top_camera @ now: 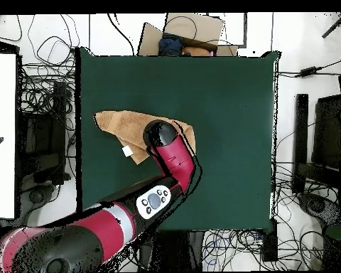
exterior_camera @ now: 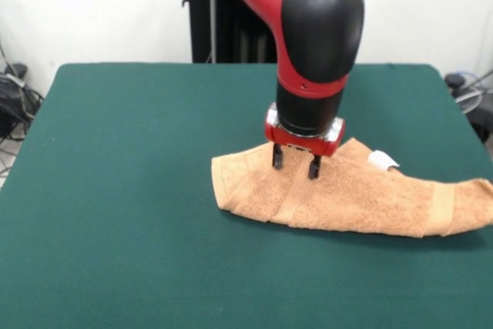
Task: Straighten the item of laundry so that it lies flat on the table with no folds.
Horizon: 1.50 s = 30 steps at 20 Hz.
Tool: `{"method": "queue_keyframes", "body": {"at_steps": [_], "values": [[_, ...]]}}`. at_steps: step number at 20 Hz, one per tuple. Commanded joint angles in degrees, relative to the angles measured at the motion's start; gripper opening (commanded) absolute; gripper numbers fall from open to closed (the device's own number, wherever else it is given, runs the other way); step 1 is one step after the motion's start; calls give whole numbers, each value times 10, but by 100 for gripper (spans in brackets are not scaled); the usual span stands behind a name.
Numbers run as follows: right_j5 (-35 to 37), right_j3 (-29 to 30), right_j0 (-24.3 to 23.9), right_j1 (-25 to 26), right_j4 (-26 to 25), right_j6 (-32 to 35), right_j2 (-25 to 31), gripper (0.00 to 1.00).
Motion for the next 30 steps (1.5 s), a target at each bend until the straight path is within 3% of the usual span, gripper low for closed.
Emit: {"method": "queue_keyframes", "body": {"at_steps": [1,6,20,30], "values": [[14,12,-23,19,-72,170,117,100],[-1,12,-27,19,-80,178,126,100],[36,-4,-4,28,-190,287,33,100],[-1,-13,-12,23,-266,320,2,100]]}}
